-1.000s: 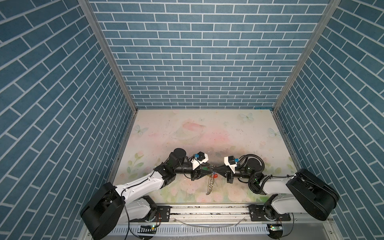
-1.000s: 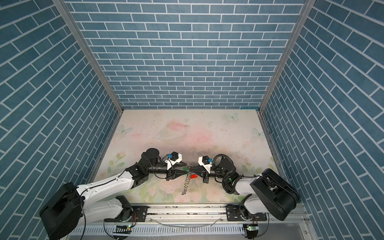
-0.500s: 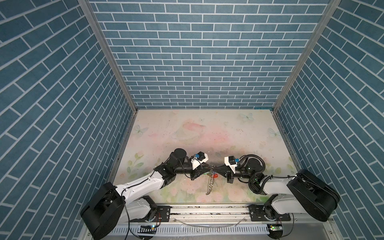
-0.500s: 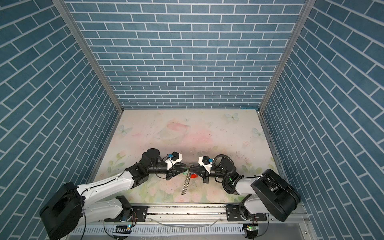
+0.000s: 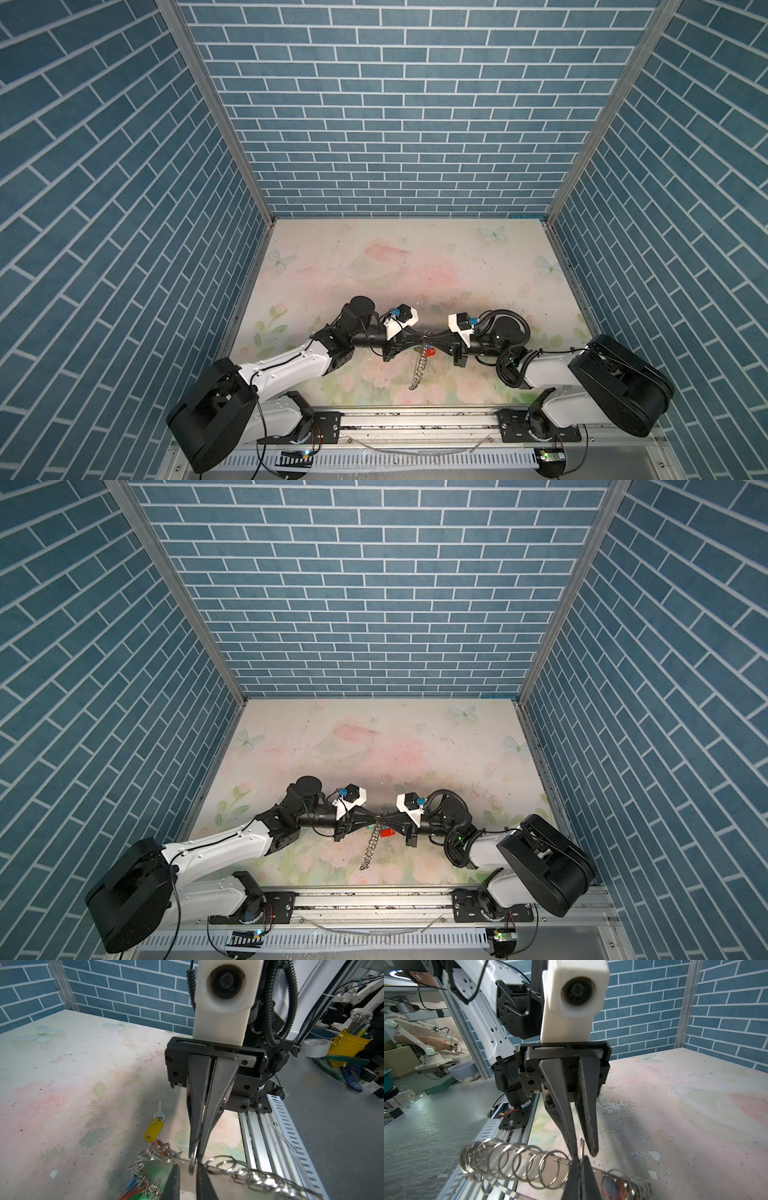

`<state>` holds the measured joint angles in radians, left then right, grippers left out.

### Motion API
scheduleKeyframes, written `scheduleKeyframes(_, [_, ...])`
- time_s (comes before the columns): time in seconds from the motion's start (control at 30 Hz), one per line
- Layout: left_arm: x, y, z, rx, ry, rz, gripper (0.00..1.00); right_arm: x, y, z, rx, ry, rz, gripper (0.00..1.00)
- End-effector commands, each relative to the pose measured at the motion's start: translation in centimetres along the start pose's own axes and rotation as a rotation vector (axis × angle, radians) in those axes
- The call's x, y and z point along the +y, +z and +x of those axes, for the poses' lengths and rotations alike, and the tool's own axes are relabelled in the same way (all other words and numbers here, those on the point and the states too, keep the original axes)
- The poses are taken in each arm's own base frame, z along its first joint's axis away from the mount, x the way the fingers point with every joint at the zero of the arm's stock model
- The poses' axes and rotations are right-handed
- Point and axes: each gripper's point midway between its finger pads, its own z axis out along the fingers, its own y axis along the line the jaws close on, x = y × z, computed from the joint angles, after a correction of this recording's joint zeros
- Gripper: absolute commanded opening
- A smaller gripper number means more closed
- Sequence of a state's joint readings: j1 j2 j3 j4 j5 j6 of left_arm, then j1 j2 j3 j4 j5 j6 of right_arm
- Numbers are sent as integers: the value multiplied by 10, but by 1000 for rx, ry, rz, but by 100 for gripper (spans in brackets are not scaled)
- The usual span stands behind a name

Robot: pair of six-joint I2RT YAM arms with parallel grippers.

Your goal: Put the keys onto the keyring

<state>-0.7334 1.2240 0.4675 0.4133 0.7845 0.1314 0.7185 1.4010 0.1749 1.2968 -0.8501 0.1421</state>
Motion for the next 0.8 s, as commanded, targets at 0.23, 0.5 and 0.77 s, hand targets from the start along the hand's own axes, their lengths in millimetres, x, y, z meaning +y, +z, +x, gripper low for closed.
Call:
scheduleKeyframes(0.23, [5, 1, -15, -11, 10, -19, 0, 4, 5, -19, -57, -57, -39, 0])
scheduleKeyframes(0.5, [17, -6, 4, 152, 36, -132, 0, -4, -2, -9, 54, -78, 40, 19])
scheduleKeyframes(0.77, [6, 0, 14, 288, 139, -118, 0, 1, -11, -7, 158, -84, 47, 19])
